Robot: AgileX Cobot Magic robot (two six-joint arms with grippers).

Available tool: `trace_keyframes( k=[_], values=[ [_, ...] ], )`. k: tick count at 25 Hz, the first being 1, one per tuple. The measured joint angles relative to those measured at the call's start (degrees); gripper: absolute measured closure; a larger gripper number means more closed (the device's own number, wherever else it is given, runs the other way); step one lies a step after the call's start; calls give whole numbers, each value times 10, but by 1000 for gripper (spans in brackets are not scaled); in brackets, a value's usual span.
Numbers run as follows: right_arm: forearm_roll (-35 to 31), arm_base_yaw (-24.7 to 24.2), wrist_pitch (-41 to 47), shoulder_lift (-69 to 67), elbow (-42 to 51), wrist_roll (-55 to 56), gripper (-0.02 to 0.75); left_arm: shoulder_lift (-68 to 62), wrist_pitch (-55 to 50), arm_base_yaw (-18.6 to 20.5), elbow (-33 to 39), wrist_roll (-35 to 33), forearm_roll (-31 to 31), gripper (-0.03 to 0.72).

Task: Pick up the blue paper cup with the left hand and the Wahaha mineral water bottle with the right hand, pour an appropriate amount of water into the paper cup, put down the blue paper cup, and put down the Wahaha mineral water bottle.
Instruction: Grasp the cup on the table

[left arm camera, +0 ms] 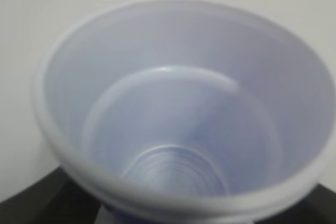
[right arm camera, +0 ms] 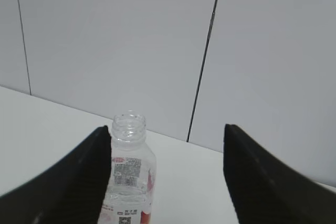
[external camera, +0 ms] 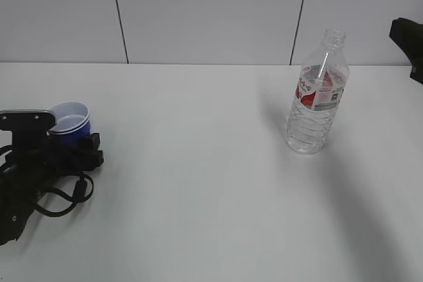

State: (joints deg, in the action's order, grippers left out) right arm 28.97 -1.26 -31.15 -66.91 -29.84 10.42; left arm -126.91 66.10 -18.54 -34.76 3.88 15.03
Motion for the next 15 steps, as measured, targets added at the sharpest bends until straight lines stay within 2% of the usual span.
trace_keyframes(
  k=[11, 15],
  values=[
    [0, 0, 0, 0, 0, 0, 235, 0, 0, 0, -3, 0, 0, 102],
    [0, 0, 0, 0, 0, 0, 235, 0, 0, 0, -3, 0, 0, 145]
  ],
)
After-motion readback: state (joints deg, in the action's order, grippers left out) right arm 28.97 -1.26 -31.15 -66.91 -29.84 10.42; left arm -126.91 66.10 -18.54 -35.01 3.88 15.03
